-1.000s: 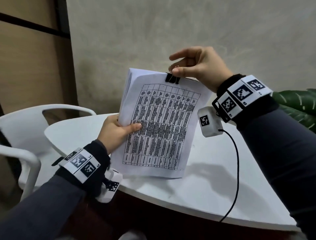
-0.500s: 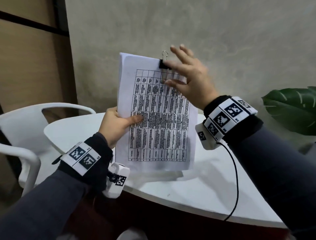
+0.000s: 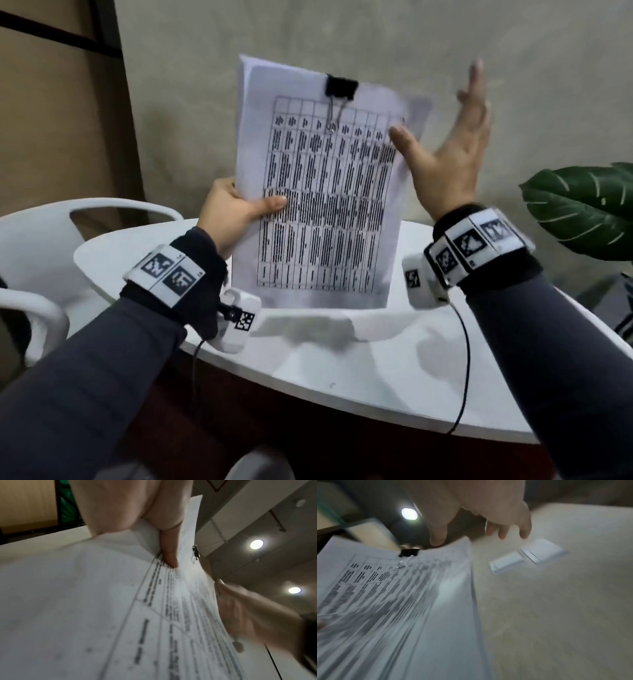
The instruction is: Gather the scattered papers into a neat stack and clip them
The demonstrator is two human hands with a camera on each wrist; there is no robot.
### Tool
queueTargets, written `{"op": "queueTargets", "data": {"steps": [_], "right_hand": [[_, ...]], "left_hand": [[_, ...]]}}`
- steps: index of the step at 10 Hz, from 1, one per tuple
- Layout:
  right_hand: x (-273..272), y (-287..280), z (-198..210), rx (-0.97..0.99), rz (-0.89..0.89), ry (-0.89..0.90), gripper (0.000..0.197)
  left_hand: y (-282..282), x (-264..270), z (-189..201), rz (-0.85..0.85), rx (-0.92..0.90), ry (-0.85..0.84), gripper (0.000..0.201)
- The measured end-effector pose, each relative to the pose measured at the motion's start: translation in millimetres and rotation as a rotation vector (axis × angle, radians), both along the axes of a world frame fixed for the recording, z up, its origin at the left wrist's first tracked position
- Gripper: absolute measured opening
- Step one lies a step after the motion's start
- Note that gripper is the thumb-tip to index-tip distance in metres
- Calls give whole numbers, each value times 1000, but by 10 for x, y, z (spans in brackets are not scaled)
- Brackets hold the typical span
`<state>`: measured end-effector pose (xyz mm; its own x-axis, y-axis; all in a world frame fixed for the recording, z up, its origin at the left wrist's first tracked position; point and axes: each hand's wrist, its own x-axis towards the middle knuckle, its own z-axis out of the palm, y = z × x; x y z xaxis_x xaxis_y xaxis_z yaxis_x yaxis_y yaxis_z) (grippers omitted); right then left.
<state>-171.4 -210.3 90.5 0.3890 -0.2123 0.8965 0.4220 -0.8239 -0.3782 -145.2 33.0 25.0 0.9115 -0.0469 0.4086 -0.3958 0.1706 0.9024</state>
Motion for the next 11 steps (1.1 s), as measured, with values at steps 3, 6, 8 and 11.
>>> {"op": "queueTargets", "data": {"steps": [3,6,8,11], "right_hand": [[317,-485,-887,731,484,403,40],[710,-737,-1348,425,-90,1111,54],[740,-812,-1426,86,-206,1399,46],[-260,-1246,-1213,117,-49,1306,23]], "left_hand": [[-369,548,254,-298,206,240,26],[-708,1178,-683,-179,718,541,14],[-637,1315,-850,-217,986,646,19],[230,445,-658,-203,1043,433,23]]}}
